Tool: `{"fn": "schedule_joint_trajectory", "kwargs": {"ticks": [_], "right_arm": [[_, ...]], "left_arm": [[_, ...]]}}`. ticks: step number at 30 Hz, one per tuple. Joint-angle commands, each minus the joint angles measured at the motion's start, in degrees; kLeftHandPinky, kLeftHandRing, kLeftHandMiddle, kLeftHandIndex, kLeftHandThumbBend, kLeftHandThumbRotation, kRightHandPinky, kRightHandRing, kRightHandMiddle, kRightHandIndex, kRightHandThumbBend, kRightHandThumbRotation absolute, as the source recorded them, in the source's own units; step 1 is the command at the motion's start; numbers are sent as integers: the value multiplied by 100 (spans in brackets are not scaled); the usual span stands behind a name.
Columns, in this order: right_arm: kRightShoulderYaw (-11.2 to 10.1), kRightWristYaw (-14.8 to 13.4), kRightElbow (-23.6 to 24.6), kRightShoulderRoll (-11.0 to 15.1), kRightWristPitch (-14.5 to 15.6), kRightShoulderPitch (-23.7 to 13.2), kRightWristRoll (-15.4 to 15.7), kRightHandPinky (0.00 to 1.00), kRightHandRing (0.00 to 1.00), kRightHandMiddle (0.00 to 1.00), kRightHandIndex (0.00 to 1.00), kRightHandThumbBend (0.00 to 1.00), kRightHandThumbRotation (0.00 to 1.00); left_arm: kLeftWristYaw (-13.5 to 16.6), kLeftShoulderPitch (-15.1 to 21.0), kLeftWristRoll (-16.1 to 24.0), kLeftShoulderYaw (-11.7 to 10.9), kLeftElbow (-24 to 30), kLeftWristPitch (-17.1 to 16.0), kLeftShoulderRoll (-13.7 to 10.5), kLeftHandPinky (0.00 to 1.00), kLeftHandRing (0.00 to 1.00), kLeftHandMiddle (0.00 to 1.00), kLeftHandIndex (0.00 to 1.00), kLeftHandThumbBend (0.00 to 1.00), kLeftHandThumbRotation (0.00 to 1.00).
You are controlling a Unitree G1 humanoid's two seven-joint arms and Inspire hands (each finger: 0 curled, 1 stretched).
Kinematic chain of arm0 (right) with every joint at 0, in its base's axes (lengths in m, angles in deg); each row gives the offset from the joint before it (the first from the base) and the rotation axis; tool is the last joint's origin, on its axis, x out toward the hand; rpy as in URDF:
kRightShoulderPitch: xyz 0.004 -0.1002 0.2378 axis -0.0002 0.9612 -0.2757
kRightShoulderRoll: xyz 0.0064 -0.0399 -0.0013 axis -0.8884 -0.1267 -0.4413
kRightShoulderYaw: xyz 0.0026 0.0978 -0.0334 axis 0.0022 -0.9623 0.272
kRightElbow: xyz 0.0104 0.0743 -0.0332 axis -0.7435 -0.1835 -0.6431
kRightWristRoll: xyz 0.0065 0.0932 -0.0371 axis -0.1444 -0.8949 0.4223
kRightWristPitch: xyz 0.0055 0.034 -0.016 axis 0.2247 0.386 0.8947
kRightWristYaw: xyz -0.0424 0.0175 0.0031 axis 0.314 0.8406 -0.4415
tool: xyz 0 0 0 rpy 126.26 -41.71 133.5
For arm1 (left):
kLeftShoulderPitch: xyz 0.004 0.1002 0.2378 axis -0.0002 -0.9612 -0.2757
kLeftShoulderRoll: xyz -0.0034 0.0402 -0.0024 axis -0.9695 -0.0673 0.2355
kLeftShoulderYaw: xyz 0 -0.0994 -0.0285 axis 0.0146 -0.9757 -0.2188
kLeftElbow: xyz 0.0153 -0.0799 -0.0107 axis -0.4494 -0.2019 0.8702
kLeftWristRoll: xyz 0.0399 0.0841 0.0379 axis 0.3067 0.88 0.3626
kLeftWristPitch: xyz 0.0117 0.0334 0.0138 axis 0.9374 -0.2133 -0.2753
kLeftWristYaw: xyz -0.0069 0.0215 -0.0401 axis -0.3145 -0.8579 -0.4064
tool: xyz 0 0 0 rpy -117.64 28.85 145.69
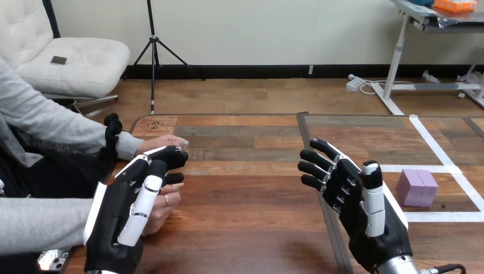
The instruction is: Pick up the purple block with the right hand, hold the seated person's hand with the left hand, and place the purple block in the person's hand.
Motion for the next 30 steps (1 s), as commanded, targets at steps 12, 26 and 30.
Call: {"fn": "schedule_joint_trajectory", "kwargs": {"ticks": [12,26,30], "right_arm": [[-244,-224,-330,245,-227,-732,213,80,83,83,86,98,100],[-442,-194,-1077,578,-425,-1340,284,78,83,85,87,95,100],[-487,-255,-1281,714,-434,-1546,403,78,83,85,87,96,100]], "left_arm": [[-64,322,-3,-16,133,-127,-19,69,76,72,67,49,78],[-55,341,42,-24,114,-181,-19,67,77,72,67,45,78],[-54,336,53,-25,127,-163,-31,66,76,72,66,44,79]]}}
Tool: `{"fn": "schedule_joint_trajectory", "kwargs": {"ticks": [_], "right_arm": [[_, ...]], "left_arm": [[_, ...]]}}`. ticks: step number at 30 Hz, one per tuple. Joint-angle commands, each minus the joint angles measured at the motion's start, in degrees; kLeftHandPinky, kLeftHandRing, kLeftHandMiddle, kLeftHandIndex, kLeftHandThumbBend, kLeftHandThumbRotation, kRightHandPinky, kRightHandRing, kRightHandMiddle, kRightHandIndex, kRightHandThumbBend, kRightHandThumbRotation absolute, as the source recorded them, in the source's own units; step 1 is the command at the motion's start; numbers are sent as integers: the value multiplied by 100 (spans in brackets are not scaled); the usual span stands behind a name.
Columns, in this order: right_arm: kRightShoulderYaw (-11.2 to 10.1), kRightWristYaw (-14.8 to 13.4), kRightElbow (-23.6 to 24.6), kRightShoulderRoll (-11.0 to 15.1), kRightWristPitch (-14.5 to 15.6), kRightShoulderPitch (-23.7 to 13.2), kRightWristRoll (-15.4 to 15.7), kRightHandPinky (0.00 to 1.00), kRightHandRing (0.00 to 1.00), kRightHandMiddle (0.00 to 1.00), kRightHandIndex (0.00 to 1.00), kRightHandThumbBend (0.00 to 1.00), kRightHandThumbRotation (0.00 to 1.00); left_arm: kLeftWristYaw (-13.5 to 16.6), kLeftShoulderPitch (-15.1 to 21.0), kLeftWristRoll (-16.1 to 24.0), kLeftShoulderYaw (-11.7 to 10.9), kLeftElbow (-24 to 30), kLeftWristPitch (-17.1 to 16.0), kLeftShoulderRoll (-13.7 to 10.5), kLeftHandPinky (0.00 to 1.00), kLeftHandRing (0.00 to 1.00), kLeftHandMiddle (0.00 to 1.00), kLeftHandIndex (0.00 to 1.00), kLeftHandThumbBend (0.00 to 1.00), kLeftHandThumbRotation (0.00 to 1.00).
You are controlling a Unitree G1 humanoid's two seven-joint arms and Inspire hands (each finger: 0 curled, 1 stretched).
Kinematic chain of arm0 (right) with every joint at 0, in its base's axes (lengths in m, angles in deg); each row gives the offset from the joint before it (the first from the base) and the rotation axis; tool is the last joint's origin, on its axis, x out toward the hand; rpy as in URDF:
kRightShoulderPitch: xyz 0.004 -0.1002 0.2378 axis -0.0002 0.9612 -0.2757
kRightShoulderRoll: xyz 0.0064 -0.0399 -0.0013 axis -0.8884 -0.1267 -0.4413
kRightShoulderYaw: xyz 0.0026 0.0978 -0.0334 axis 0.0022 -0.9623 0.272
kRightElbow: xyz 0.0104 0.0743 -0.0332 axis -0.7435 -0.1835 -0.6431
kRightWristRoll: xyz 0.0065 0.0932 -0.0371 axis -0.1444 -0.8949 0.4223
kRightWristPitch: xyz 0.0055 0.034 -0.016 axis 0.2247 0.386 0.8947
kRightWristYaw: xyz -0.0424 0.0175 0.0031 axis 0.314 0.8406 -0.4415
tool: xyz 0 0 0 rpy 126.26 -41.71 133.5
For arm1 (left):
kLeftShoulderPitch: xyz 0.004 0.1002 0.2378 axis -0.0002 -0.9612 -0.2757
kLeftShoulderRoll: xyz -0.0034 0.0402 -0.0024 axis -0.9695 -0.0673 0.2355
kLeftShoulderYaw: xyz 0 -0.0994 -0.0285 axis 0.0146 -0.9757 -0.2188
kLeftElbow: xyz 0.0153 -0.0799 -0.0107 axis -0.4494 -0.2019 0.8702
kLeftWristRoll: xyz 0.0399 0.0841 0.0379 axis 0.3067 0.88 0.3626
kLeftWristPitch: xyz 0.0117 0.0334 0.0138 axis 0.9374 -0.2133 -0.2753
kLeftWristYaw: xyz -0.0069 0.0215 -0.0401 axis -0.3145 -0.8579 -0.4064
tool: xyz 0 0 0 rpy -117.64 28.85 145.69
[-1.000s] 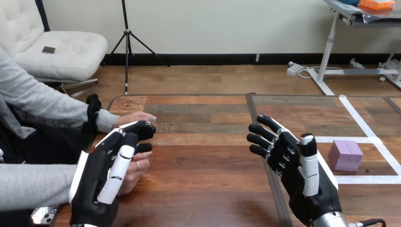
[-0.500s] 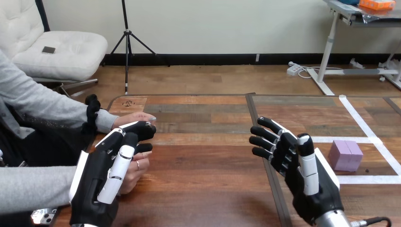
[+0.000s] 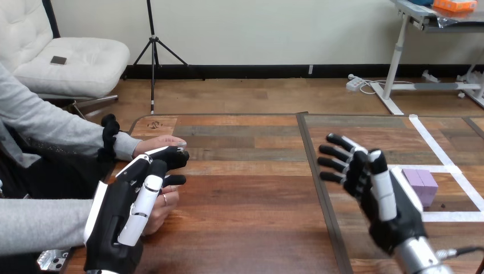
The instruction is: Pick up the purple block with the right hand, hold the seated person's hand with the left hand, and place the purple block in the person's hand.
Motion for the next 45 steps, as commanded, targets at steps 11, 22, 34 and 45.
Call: {"fn": "schedule_joint_trajectory", "kwargs": {"ticks": [11,22,34,45], "right_arm": [[-237,-239,-832,460,-203,-1241,226,78,82,84,86,98,99],[-312,-526,-1789,718,-506,-1863,498,77,82,83,84,98,96],[-292,-1065,-2846,999,-990,-2460,1004,76,82,83,84,91,94],[-230,-1425,-3549,1249,-1037,-2929,1314,80,85,85,86,83,89]], "left_arm": [[42,315,99,-31,175,-96,-26,65,76,72,66,47,79],[47,309,100,-47,195,-82,-25,64,76,72,66,45,80],[34,315,118,-47,159,-126,-48,62,75,72,66,47,81],[47,330,122,-47,132,-140,-48,61,74,71,65,46,82]]}}
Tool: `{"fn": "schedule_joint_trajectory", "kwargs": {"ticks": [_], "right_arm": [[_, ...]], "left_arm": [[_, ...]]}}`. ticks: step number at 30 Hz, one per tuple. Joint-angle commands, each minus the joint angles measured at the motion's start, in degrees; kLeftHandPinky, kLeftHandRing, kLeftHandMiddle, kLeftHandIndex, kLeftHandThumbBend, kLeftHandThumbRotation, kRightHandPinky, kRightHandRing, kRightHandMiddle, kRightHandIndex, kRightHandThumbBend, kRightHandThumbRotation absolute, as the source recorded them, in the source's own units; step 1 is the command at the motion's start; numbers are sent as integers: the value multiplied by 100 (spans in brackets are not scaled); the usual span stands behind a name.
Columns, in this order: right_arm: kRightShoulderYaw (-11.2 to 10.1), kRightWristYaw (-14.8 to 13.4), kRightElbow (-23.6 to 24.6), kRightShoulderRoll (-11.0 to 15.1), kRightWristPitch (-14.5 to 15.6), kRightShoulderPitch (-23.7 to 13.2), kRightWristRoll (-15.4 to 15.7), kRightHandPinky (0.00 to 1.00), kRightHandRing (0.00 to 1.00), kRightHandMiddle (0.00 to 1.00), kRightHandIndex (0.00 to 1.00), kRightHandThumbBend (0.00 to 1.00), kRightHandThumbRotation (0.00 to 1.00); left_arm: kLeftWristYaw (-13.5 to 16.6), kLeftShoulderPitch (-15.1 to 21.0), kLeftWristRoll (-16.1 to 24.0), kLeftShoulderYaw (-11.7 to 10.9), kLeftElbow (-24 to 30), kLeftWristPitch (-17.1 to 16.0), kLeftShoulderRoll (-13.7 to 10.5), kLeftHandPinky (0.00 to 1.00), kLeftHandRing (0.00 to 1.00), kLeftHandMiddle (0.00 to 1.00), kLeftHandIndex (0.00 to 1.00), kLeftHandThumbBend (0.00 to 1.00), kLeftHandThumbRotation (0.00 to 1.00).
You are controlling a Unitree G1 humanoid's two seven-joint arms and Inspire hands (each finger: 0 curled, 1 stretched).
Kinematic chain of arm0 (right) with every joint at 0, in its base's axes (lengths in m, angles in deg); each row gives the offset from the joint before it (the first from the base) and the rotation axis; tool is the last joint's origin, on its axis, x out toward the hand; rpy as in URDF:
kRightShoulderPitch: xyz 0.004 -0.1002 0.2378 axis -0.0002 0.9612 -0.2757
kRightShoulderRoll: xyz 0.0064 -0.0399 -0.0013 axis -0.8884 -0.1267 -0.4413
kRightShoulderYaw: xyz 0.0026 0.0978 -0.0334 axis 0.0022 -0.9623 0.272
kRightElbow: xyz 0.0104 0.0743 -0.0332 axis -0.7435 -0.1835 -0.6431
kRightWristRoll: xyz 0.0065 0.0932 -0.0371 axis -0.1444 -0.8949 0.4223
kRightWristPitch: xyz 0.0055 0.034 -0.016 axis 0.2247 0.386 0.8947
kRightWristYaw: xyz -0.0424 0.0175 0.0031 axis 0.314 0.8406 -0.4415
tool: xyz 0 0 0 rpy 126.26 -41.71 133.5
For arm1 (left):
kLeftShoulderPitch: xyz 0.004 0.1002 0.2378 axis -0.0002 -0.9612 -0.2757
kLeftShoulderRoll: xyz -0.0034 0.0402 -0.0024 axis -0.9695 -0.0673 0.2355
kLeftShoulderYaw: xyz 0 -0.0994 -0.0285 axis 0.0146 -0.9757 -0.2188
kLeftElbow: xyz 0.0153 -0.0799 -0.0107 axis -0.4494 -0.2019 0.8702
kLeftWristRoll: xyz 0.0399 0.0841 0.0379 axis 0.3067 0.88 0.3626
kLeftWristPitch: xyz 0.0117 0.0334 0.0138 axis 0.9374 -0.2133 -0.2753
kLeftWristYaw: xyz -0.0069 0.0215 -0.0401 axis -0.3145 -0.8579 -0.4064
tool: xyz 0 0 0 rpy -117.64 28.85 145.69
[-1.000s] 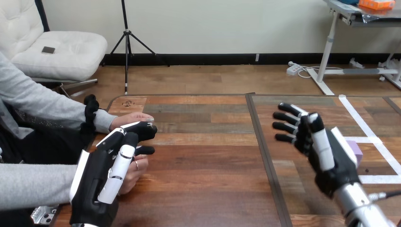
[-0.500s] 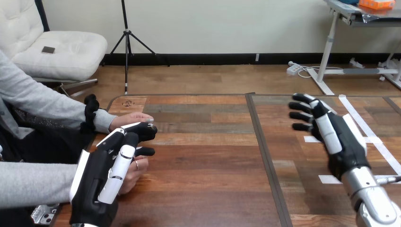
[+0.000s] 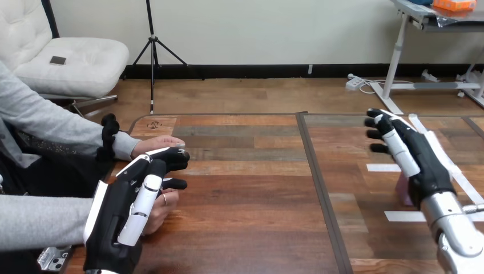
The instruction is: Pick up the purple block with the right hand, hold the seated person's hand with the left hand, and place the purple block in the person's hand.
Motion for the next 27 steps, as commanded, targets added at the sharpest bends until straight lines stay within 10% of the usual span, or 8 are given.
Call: {"fn": "schedule_joint_trajectory", "kwargs": {"ticks": [1,27], "right_arm": [[19,-232,-319,262,-176,-715,142,80,85,85,86,83,89],[475,-1033,-1571,770,165,-1553,1089,78,86,86,86,92,86]], "left_arm": [[3,327,13,-34,130,-118,-20,61,74,71,65,46,82],[-105,325,-104,-34,106,-109,-22,61,74,71,65,43,80]]}}
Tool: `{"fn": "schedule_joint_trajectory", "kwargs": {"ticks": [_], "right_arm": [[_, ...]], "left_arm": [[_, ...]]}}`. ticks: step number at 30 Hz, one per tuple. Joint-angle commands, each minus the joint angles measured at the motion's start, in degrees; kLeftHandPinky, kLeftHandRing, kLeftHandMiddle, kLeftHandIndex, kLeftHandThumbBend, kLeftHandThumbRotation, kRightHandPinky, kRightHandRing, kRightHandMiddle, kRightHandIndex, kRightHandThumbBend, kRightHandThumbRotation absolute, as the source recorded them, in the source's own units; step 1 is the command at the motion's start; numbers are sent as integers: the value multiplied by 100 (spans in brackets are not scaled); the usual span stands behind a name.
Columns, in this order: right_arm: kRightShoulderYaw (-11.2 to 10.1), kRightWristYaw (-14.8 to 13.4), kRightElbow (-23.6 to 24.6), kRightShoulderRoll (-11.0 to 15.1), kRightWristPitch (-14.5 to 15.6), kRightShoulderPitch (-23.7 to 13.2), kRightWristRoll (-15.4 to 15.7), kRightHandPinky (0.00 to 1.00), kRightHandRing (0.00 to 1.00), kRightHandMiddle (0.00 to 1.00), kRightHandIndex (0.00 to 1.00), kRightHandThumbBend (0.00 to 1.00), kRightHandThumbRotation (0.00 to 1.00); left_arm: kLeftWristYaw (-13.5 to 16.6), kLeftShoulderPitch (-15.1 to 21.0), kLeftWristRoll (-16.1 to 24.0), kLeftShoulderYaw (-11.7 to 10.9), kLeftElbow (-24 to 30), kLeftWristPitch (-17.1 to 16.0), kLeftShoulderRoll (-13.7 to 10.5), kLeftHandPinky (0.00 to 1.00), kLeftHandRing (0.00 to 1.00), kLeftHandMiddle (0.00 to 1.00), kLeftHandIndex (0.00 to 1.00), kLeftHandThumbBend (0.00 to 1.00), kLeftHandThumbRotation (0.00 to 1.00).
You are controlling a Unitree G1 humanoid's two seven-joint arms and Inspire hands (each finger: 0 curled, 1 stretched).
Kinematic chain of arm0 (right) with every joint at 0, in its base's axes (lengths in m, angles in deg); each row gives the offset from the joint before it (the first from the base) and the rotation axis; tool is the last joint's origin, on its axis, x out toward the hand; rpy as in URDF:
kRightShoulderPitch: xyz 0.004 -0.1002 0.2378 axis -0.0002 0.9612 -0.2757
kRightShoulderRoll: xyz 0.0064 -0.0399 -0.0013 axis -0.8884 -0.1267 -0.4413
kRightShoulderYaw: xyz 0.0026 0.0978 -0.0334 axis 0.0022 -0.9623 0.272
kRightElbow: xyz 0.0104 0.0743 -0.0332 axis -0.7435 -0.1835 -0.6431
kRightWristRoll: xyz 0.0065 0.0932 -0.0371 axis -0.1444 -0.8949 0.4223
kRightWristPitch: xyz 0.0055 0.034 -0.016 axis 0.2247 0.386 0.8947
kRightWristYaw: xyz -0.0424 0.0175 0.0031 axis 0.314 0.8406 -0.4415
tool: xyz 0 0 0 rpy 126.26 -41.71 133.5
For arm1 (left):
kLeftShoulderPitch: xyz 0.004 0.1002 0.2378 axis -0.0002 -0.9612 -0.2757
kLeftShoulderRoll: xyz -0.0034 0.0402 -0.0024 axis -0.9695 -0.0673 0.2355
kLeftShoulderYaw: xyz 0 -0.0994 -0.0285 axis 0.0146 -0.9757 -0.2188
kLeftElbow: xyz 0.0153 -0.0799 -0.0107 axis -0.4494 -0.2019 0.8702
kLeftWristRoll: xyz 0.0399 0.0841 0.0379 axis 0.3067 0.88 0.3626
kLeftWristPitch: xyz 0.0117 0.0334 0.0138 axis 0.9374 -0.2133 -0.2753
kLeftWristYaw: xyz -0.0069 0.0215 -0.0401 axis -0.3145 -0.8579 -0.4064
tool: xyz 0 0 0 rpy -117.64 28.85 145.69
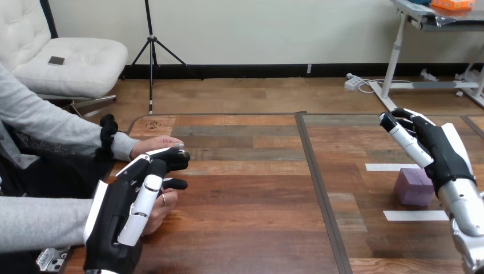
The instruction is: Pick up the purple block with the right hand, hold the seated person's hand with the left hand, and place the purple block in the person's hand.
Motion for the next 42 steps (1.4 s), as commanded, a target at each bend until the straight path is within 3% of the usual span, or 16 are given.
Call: {"fn": "schedule_joint_trajectory", "kwargs": {"ticks": [1,16,27,42], "right_arm": [[125,-152,-160,171,92,-656,114,78,86,87,86,92,86],[340,-204,-513,310,473,-935,354,78,90,92,88,95,82],[466,-28,-611,386,791,-1068,433,79,91,93,90,92,79],[675,78,-709,420,1198,-1145,582,85,96,97,93,98,69]], "left_arm": [[-35,321,-72,-33,111,-102,-14,61,74,71,65,43,80],[-36,270,-49,-40,206,-10,-37,62,74,71,64,46,78],[-65,256,-97,-37,222,-20,-28,63,74,71,65,47,78],[-69,258,-113,-35,214,-23,-16,64,74,70,64,46,76]]}}
